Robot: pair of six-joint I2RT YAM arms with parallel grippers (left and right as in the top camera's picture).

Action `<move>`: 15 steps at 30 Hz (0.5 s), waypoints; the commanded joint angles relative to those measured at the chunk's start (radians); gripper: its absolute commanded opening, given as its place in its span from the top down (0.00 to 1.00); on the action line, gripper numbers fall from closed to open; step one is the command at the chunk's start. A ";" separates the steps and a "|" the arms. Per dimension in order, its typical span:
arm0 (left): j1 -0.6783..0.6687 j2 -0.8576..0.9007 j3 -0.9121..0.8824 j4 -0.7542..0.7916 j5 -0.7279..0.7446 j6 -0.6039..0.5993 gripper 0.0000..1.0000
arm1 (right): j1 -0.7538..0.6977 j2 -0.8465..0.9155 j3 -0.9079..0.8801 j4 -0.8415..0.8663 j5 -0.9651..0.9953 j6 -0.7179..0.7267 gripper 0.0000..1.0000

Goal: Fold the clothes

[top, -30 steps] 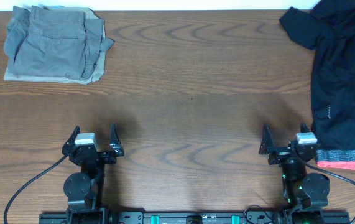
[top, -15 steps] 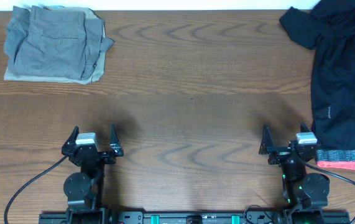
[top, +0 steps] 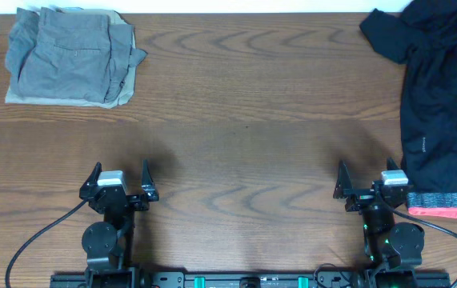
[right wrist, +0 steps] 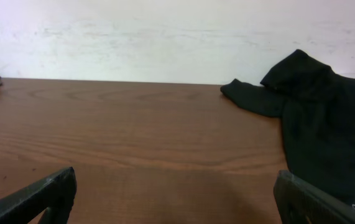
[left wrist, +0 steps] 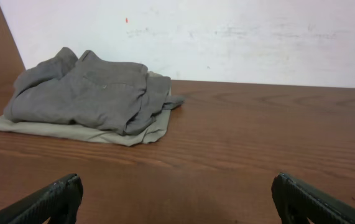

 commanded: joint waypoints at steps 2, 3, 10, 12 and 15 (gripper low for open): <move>-0.004 0.000 -0.008 -0.046 -0.011 0.017 0.02 | 0.000 -0.005 -0.002 -0.005 0.006 -0.008 0.01; -0.004 0.000 -0.008 -0.046 -0.011 0.017 0.02 | 0.000 -0.005 -0.002 -0.005 0.006 -0.008 0.01; -0.004 0.000 -0.008 -0.046 -0.011 0.017 0.02 | 0.000 -0.005 -0.002 -0.005 0.006 -0.008 0.01; -0.004 0.000 -0.008 -0.046 -0.011 0.016 0.02 | 0.000 -0.005 -0.002 -0.005 0.006 -0.008 0.01; -0.004 0.000 -0.008 -0.045 -0.025 0.017 0.02 | 0.000 -0.005 -0.002 -0.005 0.006 -0.008 0.01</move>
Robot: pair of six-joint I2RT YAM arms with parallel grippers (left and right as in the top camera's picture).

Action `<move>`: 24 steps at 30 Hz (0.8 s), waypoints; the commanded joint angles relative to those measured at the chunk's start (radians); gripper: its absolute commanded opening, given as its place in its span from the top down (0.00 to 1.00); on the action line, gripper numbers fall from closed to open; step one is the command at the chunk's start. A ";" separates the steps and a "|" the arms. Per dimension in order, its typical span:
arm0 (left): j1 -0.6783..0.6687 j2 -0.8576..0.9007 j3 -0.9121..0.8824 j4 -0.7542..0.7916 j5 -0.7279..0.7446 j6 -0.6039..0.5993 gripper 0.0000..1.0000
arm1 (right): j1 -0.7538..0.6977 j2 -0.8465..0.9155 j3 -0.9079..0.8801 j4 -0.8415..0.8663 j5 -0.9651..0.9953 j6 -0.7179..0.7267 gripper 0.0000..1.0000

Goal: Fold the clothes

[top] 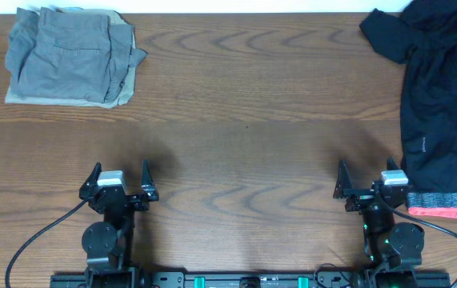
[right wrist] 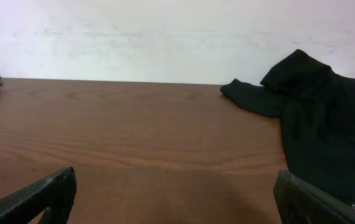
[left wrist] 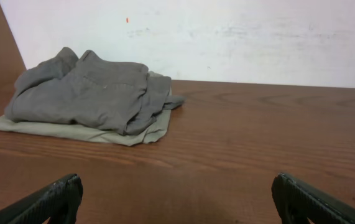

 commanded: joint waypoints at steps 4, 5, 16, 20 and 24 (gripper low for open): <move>-0.004 0.000 -0.009 -0.038 -0.022 0.017 0.02 | 0.000 -0.005 -0.002 -0.005 0.006 -0.008 0.01; -0.004 0.000 -0.009 -0.039 -0.022 0.017 0.02 | 0.000 -0.005 -0.002 -0.005 0.006 -0.008 0.01; -0.004 0.016 0.026 -0.020 0.182 0.017 0.02 | 0.000 0.014 0.027 0.279 -0.050 -0.131 0.01; -0.004 0.107 0.126 -0.043 0.180 0.021 0.02 | 0.000 0.107 0.104 0.285 -0.046 -0.235 0.01; -0.004 0.283 0.269 -0.069 0.182 0.021 0.02 | 0.000 0.314 0.227 0.285 -0.060 -0.311 0.01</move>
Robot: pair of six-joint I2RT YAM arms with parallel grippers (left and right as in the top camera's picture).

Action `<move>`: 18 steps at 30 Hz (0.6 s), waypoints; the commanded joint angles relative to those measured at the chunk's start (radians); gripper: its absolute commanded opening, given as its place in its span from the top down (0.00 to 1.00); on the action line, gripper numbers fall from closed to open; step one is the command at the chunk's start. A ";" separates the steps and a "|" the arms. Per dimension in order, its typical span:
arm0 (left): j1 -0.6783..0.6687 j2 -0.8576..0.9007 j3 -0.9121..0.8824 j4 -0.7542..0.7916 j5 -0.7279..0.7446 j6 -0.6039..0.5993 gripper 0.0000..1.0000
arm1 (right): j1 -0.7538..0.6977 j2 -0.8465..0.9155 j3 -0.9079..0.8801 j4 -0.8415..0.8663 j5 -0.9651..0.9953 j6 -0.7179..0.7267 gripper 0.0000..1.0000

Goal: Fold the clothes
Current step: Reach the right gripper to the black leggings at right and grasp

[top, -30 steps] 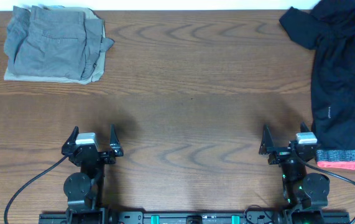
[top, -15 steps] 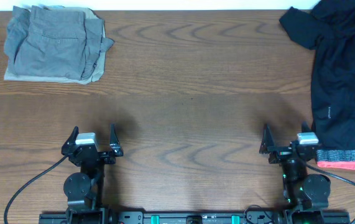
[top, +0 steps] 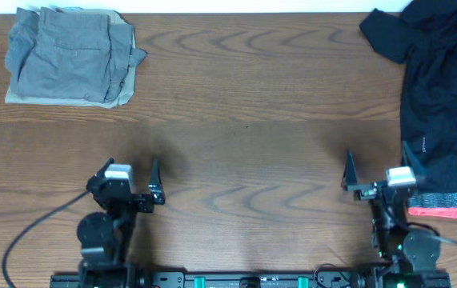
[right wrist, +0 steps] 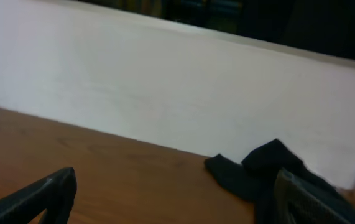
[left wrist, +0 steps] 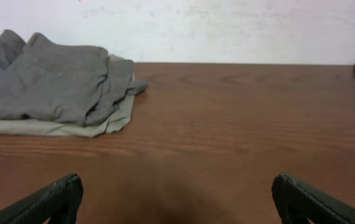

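Observation:
A black garment with a grey and orange hem lies unfolded along the table's right edge; its sleeve shows in the right wrist view. A folded pile of grey clothes sits at the far left corner, also the pile in the left wrist view. My left gripper is open near the front left, nothing between its fingers. My right gripper is open near the front right, just left of the black garment, tilted upward.
The brown wooden table spreads between the two piles. A white wall runs along the far edge. Both arm bases sit on a rail at the front edge.
Both arms have lifted from their rest pose. The left wrist has turned a little to the right; the right wrist now points higher, showing more wall. Both grippers stay open.
At both earlier moments the arms stood still at the front edge with open grippers, the grey pile folded at far left and the black garment spread at right. Now both arms have shifted; the clothes have not moved.

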 commanded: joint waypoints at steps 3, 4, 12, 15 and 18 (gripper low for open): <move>-0.004 0.242 0.226 -0.015 0.036 0.018 0.02 | 0.000 0.313 0.210 0.006 -0.032 -0.103 0.01; -0.004 0.290 0.263 -0.022 0.044 0.017 0.02 | 0.000 0.384 0.256 0.006 -0.041 -0.103 0.01; -0.004 0.639 0.573 -0.193 0.118 0.017 0.02 | 0.000 0.865 0.681 -0.141 -0.139 -0.102 0.01; -0.004 0.747 0.663 -0.298 0.117 0.018 0.02 | -0.003 1.011 0.845 -0.289 -0.195 -0.102 0.01; -0.004 0.858 0.724 -0.384 0.118 0.025 0.02 | -0.013 1.144 0.982 -0.444 -0.252 -0.102 0.01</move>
